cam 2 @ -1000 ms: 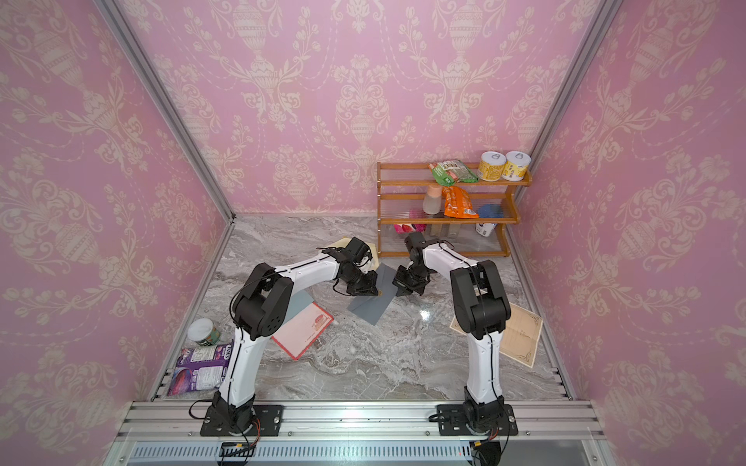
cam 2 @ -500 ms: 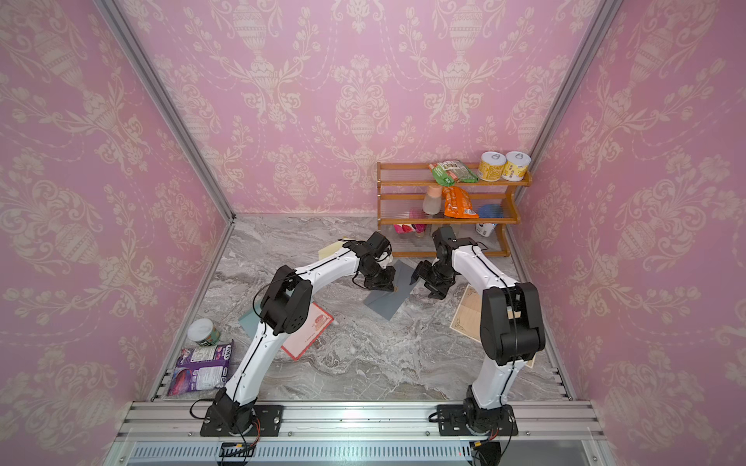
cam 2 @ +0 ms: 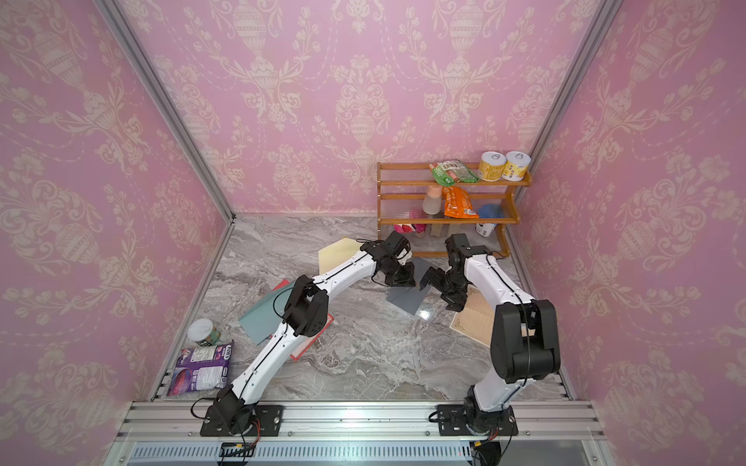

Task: Fold the letter paper in half and place it into the envelope
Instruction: Move the envelope to the center of the board.

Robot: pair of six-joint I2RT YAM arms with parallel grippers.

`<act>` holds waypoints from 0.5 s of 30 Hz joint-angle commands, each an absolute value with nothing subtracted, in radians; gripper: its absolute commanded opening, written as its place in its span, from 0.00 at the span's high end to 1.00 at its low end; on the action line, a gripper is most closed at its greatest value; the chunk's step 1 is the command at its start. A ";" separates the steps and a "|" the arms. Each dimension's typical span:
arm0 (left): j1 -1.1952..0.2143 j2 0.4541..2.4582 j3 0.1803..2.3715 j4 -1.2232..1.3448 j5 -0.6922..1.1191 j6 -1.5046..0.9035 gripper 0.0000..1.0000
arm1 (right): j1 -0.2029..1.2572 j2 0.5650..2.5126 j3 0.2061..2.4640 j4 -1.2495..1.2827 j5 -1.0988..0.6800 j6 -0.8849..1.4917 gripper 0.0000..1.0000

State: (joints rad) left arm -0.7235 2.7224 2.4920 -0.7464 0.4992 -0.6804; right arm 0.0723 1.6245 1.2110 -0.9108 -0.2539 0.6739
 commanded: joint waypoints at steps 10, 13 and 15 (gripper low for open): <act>-0.763 2.594 2.413 -0.665 0.535 -0.680 0.05 | -0.051 1.590 1.137 -0.963 0.004 0.673 0.00; -0.764 2.509 2.358 -0.672 0.518 -0.660 0.01 | -0.100 1.633 1.137 -0.972 0.065 0.664 0.00; -0.764 2.449 2.306 -0.676 0.506 -0.645 0.01 | -0.137 1.659 1.135 -0.966 0.078 0.654 0.00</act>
